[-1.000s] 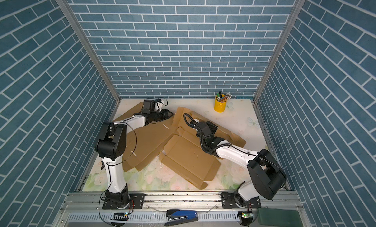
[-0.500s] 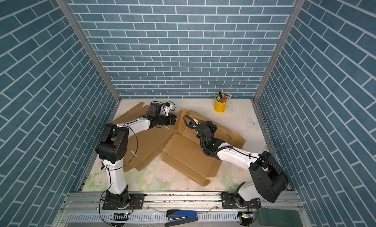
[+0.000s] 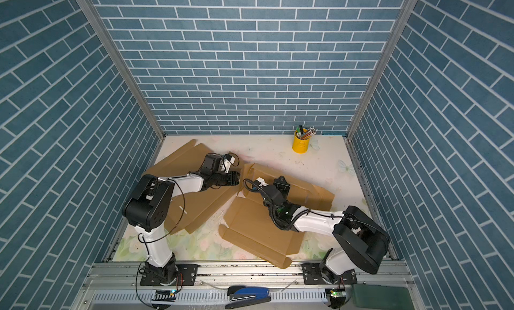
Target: Fold the paper box
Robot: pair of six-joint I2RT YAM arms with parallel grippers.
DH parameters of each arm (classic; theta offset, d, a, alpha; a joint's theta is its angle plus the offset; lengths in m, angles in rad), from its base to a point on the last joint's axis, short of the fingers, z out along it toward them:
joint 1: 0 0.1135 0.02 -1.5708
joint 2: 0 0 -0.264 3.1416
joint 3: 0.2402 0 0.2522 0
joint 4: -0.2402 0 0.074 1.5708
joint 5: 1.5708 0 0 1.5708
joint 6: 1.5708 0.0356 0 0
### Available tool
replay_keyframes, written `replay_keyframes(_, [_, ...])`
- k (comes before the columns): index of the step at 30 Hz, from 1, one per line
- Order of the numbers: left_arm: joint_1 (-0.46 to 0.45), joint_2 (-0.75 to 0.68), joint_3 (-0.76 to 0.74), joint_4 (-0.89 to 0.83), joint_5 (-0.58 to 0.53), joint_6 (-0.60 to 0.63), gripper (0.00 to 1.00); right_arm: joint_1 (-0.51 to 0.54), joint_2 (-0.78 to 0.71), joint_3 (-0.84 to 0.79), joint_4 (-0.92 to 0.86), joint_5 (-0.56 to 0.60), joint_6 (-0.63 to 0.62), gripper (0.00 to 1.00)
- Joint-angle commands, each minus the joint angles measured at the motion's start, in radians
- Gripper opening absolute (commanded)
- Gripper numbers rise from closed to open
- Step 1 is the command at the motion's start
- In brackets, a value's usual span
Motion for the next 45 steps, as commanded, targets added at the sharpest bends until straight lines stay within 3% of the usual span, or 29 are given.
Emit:
replay_keyframes(1, [-0.003, -0.06, -0.01, 0.004, -0.017, 0.034, 0.54, 0.03, -0.012, -0.041, 0.021, 0.035, -0.03, 0.0])
replay_keyframes(5, [0.001, -0.099, -0.012, -0.056, -0.045, 0.075, 0.54, 0.044, 0.005, -0.057, 0.069, 0.077, -0.07, 0.0])
replay_keyframes(11, [0.016, -0.099, 0.031, -0.062, -0.028, 0.078, 0.55, 0.023, 0.047, -0.039, 0.267, 0.063, -0.239, 0.0])
replay_keyframes(22, [0.06, -0.065, 0.081, -0.025, 0.003, 0.07, 0.56, -0.064, 0.157, 0.011, 0.611, -0.087, -0.58, 0.0])
replay_keyframes(29, [0.06, -0.071, 0.074, -0.1, -0.025, 0.143, 0.58, -0.042, 0.247, -0.06, 0.694, -0.057, -0.571, 0.0])
replay_keyframes(38, [0.085, -0.138, 0.111, -0.312, -0.094, 0.327, 0.61, -0.013, 0.288, -0.11, 0.764, -0.021, -0.561, 0.0])
replay_keyframes(45, [0.128, -0.175, 0.085, -0.303, 0.022, 0.48, 0.65, -0.013, 0.252, -0.117, 0.704, -0.042, -0.521, 0.0])
